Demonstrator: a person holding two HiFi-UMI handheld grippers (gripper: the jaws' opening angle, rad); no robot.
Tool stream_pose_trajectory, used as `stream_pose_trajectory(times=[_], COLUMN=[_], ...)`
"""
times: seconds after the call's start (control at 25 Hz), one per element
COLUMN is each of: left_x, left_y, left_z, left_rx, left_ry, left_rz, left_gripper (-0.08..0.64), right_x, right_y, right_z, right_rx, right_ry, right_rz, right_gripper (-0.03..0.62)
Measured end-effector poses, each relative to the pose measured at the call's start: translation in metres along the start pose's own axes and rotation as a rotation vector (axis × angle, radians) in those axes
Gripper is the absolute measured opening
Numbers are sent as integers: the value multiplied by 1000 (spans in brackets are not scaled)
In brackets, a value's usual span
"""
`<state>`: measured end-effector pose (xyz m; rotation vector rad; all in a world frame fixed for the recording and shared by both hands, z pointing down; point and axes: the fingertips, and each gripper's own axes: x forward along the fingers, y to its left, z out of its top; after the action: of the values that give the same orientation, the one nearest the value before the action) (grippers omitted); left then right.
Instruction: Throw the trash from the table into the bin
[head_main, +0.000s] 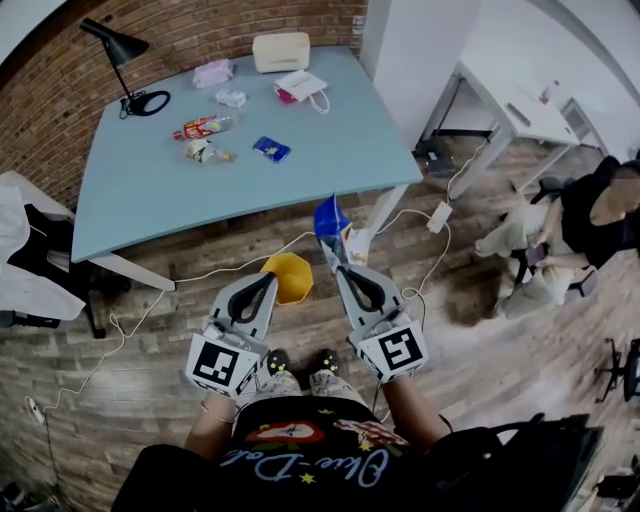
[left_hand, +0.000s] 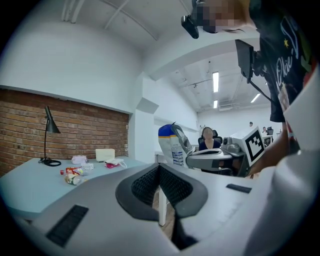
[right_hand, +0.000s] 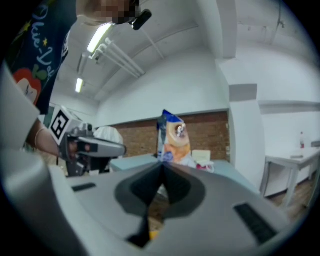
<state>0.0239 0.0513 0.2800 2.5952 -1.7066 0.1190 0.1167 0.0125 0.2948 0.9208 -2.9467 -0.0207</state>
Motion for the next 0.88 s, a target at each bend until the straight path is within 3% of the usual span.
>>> stream_pose_trajectory(times=[0.48, 0.88], left_x=[-10, 2], left_y=[35, 61], left_z=[-35, -74], left_rx=[-71, -110], left_ry=[37, 74], left_rz=[50, 82], left_gripper=[8, 8], right_x=[28, 50], right_y=[9, -2], right_z=[-21, -74], right_rx=[48, 97], right_ry=[16, 110], right_rz=[15, -12], right_gripper=[6, 8])
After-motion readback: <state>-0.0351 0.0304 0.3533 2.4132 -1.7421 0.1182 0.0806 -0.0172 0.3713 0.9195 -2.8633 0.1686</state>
